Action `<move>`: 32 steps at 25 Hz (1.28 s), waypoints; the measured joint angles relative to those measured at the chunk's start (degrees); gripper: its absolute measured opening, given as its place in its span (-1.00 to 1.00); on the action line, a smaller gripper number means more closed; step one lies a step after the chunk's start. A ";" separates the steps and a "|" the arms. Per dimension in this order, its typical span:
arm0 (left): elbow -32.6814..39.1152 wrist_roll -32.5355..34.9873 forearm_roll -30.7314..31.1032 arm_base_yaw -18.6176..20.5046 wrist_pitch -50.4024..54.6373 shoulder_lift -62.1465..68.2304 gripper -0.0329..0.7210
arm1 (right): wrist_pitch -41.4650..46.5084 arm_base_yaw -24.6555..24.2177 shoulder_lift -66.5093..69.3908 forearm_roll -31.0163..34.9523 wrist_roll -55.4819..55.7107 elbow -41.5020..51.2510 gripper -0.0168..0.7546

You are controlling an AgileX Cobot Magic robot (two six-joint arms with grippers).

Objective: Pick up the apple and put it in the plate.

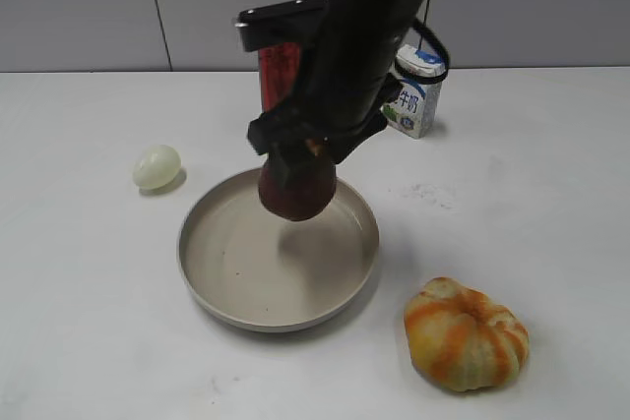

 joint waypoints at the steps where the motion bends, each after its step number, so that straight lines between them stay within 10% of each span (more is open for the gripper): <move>1: 0.00 0.00 0.00 0.00 0.00 0.00 0.39 | -1.02 0.82 0.84 -0.36 0.15 0.00 0.53; 12: 0.00 0.00 0.00 0.00 0.00 0.00 0.39 | -2.76 1.32 7.89 -1.57 0.29 -0.32 0.62; 20: 0.00 0.00 0.00 0.00 0.00 0.00 0.39 | 11.30 0.11 8.13 -0.95 0.34 -11.21 0.67; 32: 0.00 0.00 0.00 0.00 0.00 0.00 0.39 | 15.30 -16.45 4.69 -0.78 0.01 -17.96 0.61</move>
